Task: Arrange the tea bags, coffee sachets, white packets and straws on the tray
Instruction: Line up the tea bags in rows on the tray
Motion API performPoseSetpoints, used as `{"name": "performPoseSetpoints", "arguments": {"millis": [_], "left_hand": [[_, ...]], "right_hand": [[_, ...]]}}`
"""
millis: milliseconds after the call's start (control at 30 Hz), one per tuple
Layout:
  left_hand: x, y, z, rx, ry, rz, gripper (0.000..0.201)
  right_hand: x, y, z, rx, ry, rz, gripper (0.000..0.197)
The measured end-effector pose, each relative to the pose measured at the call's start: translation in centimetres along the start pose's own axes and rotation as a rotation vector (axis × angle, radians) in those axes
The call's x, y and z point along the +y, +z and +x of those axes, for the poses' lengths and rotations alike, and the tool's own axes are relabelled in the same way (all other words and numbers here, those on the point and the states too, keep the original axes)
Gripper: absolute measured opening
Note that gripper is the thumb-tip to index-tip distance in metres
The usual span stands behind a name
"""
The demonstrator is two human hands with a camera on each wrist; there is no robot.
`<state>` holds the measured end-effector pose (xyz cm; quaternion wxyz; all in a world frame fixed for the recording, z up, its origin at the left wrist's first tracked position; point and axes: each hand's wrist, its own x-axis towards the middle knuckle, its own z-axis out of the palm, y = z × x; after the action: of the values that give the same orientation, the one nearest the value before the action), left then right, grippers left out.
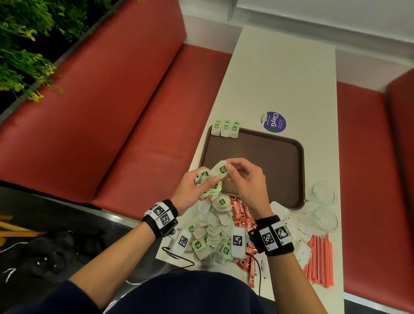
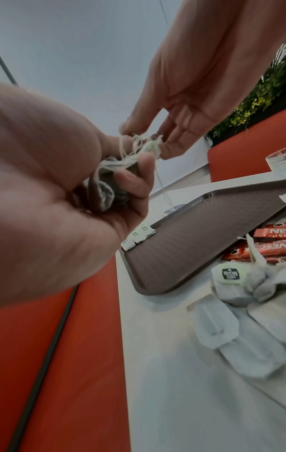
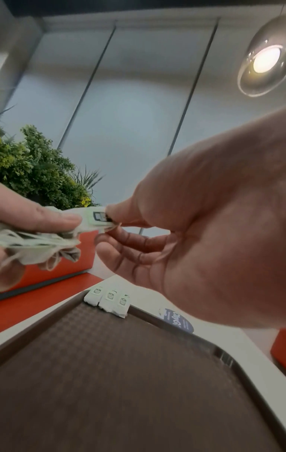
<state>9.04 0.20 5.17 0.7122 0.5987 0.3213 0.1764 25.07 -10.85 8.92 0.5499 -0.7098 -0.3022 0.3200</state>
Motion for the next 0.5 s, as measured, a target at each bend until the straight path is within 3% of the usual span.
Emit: {"name": "performPoseSetpoints", "arguments": {"millis": [133, 267, 367, 500], "left_hand": [[0.2, -0.1, 1.1, 0.046, 0.017, -0.017, 0.033], [0.0, -1.2, 2.5, 0.121, 0.0, -0.013, 0.022], [0.2, -2.6, 3.1, 0.193, -0.015, -0.018, 0.016], [0.1, -4.5, 3.7, 0.261, -0.034, -0.003, 0.014]], "right_hand": [[0.1, 0.6, 1.1, -0.058, 0.014, -0.024, 0.016], [0.2, 0.3, 4.3, 0.083, 0.035, -0.069, 0.016], [1.0, -0.2, 8.2, 0.171, 0.032, -0.23, 0.01], [4.6, 0.8, 15.2, 0.105, 0.054, -0.482, 0.016]]}}
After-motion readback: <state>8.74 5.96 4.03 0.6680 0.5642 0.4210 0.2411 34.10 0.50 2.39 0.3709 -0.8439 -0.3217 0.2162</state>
